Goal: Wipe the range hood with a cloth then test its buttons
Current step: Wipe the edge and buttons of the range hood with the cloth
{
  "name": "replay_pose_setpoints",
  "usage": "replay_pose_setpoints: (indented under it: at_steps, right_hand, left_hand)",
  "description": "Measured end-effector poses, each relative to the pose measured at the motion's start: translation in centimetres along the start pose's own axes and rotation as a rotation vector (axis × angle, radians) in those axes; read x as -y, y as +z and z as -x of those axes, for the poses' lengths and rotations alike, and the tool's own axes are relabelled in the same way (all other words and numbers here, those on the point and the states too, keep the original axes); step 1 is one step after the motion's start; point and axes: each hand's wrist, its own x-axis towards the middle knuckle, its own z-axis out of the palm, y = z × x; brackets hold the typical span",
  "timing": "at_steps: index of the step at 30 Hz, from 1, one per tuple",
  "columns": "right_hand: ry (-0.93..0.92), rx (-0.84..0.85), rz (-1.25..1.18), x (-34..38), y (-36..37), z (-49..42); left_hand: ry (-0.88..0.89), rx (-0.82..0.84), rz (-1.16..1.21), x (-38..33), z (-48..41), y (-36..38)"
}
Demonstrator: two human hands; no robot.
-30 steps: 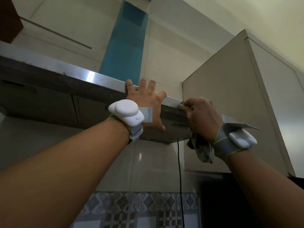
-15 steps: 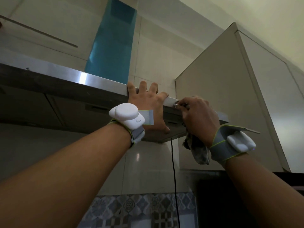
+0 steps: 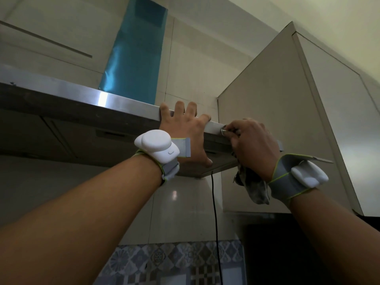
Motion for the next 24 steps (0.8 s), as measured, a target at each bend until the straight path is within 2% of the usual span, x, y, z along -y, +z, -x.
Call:
replay_pose_setpoints:
  at_steps: [4, 9, 18, 24]
  right_hand:
    - [-0.009, -0.026, -0.031, 1.5, 0.1, -1.4]
    - [-0.120, 0.002, 0.002, 3.3, 0.7, -0.7]
    - [0.016, 0.001, -0.042, -0.4, -0.8, -1.9]
    - [-0.063, -0.011, 0.001, 1.1, 0.1, -2.3]
  left_hand:
    - [0.011, -0.009, 0.005, 0.3, -0.2, 0.0]
    - [0.016, -0.015, 0.028, 0.9, -0.1, -0.3]
    - [0.000, -0.012, 0.048, 0.8, -0.2, -0.1]
    - [-0.015, -0.035, 0.031, 0.7, -0.3, 0.3]
